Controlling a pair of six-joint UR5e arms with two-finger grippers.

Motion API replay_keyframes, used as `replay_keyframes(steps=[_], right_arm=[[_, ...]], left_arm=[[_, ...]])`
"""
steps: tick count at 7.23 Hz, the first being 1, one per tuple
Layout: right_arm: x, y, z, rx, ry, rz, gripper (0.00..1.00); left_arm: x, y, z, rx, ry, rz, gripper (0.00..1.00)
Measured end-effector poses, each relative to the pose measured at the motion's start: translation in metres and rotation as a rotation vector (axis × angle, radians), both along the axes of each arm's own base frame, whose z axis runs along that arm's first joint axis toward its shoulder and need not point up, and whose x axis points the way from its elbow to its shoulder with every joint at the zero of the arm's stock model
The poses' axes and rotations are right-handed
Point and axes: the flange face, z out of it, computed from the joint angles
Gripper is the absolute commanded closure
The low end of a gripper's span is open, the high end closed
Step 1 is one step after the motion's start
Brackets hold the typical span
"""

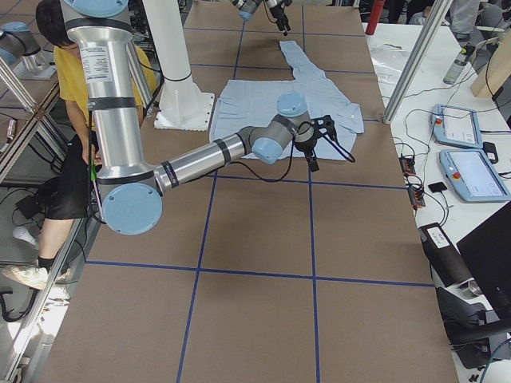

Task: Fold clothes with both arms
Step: 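Move the left gripper to the cuff of the other sleeve, then close the left gripper on the sleeve cuff and lift it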

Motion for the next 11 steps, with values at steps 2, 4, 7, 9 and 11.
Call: replay_keyframes(steps=[2,4,7,9,11], right_arm=[[0.001,0.0,0.0,0.0,0.001,0.001,0.0],[0.001,0.0,0.001,-0.001,0.002,0.003,0.0],[0.001,0.0,0.001,-0.001,0.002,0.005,0.0],[0.001,0.0,0.0,-0.004,0.0,0.006,0.0],[0.001,0.0,0.0,-0.005,-0.001,0.008,0.0]], left_arm=[[0.023,0.007,-0.002,-0.006,0.007,0.024,0.09],[0.035,0.013,-0.003,-0.004,0.008,0.049,0.16],[0.045,0.02,-0.002,0.004,0.004,0.08,0.27],[0.035,0.035,0.0,0.003,-0.004,0.086,0.27],[0.022,0.048,0.002,-0.002,-0.013,0.082,0.3]])
